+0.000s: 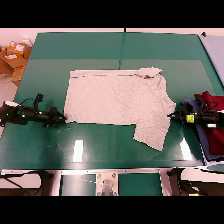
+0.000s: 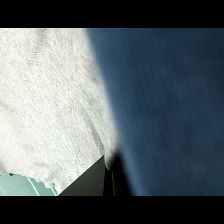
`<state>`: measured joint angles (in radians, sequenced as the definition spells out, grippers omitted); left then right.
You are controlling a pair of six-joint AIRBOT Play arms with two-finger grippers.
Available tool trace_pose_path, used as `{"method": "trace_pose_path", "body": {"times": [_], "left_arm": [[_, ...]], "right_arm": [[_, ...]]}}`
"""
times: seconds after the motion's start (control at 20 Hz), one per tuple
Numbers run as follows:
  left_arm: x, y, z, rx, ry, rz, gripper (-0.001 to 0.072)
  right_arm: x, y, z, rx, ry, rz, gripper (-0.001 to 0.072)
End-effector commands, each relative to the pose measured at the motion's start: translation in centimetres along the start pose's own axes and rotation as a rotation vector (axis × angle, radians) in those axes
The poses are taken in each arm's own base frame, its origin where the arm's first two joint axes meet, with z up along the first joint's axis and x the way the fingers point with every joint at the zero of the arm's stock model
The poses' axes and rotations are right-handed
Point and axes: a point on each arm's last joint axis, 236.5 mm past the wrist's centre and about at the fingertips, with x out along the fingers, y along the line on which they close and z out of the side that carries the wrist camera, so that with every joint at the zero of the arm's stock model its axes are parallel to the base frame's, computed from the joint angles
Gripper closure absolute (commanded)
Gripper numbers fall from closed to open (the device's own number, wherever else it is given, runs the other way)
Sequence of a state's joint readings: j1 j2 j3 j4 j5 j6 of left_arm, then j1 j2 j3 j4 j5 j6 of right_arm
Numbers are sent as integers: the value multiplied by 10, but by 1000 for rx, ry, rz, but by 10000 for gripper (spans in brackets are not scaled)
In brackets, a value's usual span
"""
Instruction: Fold the shirts.
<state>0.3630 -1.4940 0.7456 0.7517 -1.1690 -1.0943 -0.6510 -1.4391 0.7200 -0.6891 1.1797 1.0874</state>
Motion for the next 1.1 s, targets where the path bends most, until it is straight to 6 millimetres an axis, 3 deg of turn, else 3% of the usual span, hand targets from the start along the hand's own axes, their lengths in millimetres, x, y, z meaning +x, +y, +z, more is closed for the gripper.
{"method": "trace_pose_path", "body": {"times": [0.0,0.05,0.1,0.15,0.2,0.3,0.4,0.45,0.6,0.65,0.85,1.0,1.05], "left_arm": [[5,5,2,15,-8,11,528],[6,1,2,16,-8,-3,610],[6,-4,-1,12,7,-24,604],[5,-8,-10,14,43,-42,476],[4,-10,-16,22,67,-53,472],[4,-9,-12,31,52,-49,692],[-2,-13,-3,48,11,-41,694],[-12,-17,4,77,-17,-29,693],[-69,-15,30,93,-185,13,693],[-82,-14,29,89,-206,11,694],[-82,0,12,105,-142,44,692],[-75,4,3,114,-119,40,690],[-71,5,-2,104,-105,34,519]], "right_arm": [[0,0,0,-1,-1,0,703],[0,1,0,-1,0,0,703],[0,0,0,-1,0,0,703],[0,0,0,-1,-1,0,703],[0,0,0,-1,-1,0,703],[0,0,0,-1,-1,0,703],[0,0,0,-1,0,0,703],[0,1,0,-1,1,1,703],[0,2,-2,-1,9,6,703],[0,2,-3,-1,12,7,704],[-8,7,-5,-38,1,-7,704],[-10,8,-11,-47,20,-10,704],[-8,7,-14,-43,29,-7,704]]}}
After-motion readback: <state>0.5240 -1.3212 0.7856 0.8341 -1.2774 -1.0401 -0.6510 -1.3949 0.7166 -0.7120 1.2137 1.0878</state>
